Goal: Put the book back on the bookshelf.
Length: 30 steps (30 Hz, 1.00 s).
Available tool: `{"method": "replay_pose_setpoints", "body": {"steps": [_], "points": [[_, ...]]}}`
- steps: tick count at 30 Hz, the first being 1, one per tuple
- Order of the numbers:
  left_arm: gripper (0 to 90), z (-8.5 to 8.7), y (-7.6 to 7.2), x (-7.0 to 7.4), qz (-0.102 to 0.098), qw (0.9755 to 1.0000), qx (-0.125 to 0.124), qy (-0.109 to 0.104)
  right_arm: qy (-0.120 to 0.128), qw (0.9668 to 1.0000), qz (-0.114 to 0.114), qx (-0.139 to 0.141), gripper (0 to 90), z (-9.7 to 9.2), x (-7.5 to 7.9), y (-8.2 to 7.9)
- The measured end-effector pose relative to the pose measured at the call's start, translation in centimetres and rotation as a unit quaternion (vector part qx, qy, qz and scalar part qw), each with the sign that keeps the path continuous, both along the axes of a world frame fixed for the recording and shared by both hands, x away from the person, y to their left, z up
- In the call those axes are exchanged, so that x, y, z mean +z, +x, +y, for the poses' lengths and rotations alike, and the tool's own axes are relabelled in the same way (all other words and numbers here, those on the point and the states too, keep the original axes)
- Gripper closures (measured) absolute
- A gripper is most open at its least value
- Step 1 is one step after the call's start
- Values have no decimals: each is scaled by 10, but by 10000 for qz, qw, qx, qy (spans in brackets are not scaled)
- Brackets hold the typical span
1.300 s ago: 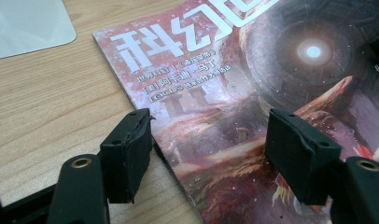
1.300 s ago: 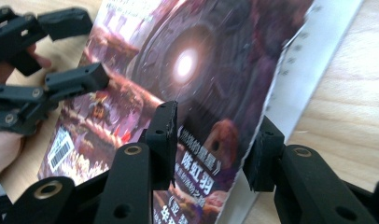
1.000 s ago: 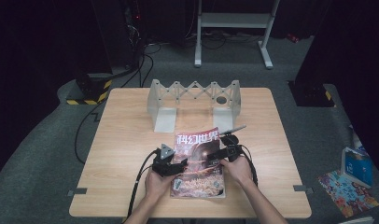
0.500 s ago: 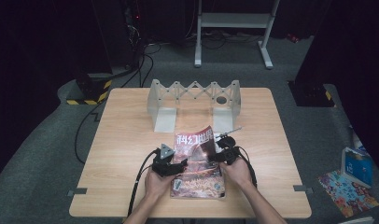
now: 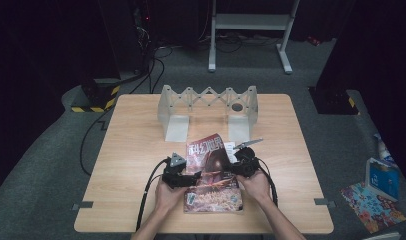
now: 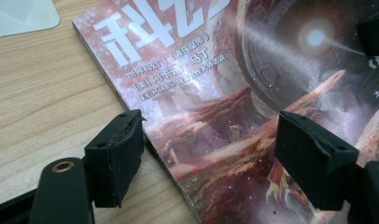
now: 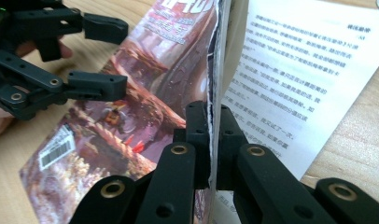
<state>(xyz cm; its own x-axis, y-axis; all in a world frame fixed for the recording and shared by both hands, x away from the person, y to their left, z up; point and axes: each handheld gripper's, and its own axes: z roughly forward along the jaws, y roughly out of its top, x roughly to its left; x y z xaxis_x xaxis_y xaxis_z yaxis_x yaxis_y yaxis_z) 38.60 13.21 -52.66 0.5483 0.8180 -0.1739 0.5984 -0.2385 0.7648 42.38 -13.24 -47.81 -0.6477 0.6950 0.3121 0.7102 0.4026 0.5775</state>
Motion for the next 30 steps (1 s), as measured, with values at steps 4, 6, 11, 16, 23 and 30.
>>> {"method": "replay_pose_setpoints", "body": {"steps": [4, 6, 11, 16, 23, 30], "points": [[224, 3, 1, 2, 103, 9999, -25, -10, 66, 9999, -101, 38, 875, 0, 5, -4], [219, 5, 1, 2, 131, 9999, 9, -61, 78, 9999, -101, 33, 875, 0, 5, -5], [207, 6, 5, 1, 337, 9982, 19, -491, 147, 9997, -155, 136, 876, -3, 16, -9], [169, 9, 11, 1, 476, 9959, -159, -750, 209, 9987, -362, 302, 876, -4, 30, -16], [160, 4, 18, 1, 567, 9919, -386, -1073, 155, 9971, -528, 524, 876, -4, 40, -20], [247, 8, 21, -1, 702, 9904, -302, -1155, 75, 9973, -555, 478, 875, -2, 35, -17]]}}
